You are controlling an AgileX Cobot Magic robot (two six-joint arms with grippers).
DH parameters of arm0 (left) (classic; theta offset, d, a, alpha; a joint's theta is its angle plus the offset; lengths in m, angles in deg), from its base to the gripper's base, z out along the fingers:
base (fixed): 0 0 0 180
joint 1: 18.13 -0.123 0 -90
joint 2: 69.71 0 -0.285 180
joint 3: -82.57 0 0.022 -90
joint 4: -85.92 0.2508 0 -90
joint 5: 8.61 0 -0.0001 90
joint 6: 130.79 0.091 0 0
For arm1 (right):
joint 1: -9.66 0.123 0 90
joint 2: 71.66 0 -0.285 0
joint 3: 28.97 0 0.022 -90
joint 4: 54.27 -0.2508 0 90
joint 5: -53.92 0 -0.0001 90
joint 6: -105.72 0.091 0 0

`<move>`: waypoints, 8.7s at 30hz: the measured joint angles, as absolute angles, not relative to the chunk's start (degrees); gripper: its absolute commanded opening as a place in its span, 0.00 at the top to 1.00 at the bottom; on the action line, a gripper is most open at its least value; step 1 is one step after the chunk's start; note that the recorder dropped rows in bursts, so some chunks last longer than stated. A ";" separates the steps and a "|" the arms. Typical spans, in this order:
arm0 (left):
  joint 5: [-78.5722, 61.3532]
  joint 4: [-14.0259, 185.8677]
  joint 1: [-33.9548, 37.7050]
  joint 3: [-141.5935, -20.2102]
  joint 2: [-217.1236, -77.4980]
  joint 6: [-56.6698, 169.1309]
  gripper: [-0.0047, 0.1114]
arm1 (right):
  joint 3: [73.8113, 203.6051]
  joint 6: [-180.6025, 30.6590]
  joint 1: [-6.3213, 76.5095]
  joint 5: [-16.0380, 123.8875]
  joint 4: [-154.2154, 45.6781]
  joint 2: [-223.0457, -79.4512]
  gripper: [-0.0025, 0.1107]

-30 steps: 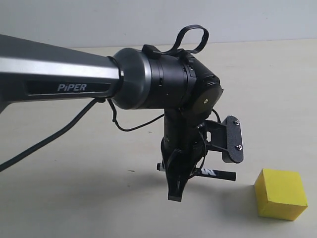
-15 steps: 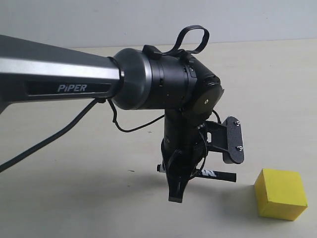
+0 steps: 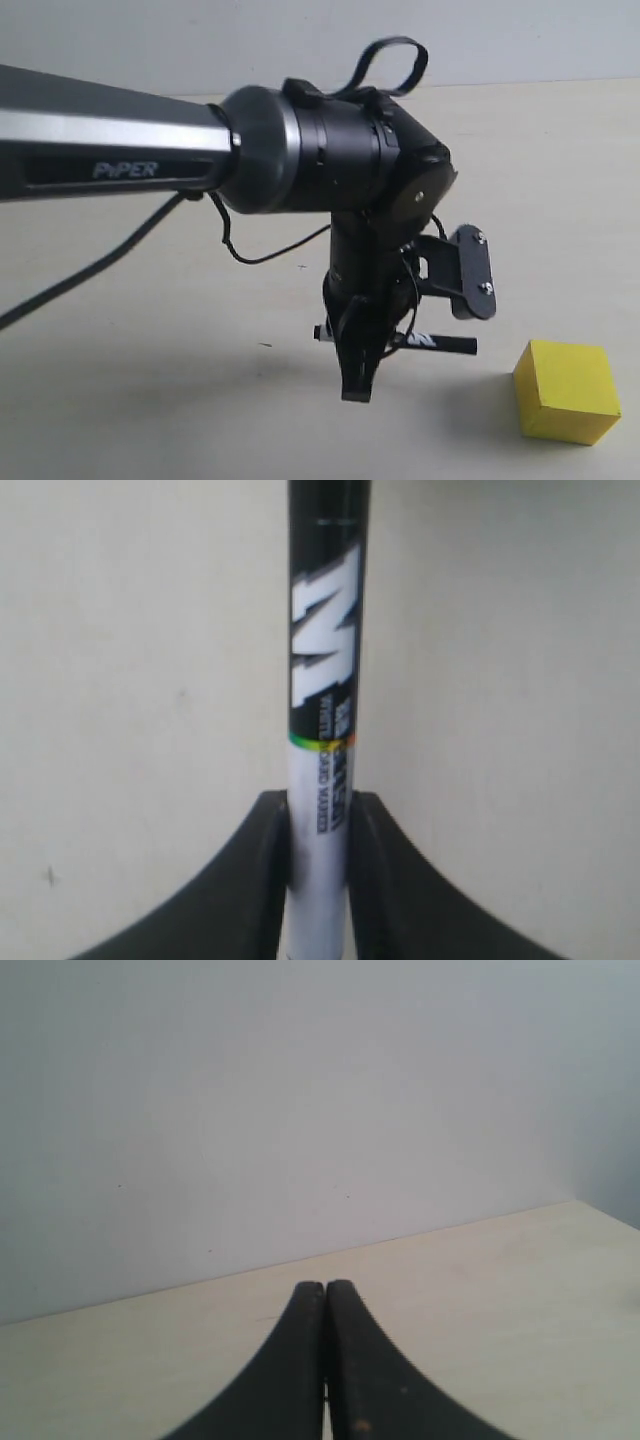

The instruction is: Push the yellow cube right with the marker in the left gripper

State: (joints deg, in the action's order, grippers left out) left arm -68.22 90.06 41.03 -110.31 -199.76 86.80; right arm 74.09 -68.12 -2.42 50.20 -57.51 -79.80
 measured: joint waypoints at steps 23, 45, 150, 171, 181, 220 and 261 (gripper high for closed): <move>-41.38 87.36 27.64 -84.91 -177.73 28.08 0.96 | 74.09 -68.12 -2.42 50.20 -57.51 -79.80 0.98; -58.29 78.49 25.43 -103.26 -199.40 14.66 0.96 | 74.09 -68.12 -2.42 50.20 -57.51 -79.80 0.98; -57.11 100.66 36.34 -87.55 -164.20 25.18 0.96 | 74.09 -68.12 -2.42 50.20 -57.51 -79.80 0.98; -11.03 102.07 4.16 -37.94 -120.00 14.85 0.96 | 74.09 -68.12 -2.42 50.20 -57.51 -79.80 0.98; -5.87 104.83 -9.75 -20.76 -83.12 15.86 0.96 | 74.09 -68.12 -2.42 50.20 -57.51 -79.80 0.98; -16.26 87.35 -16.22 -20.18 -77.91 42.50 0.96 | 74.09 -68.12 -2.42 50.20 -57.51 -79.80 0.98; -17.61 85.92 -16.22 -20.18 -77.91 44.29 0.96 | 74.09 -68.12 -2.42 50.20 -57.51 -79.80 0.98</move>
State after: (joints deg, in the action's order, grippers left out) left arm -17.61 85.92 -16.22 -20.18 -77.91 44.29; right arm 74.09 -68.12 -2.42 50.20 -57.51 -79.80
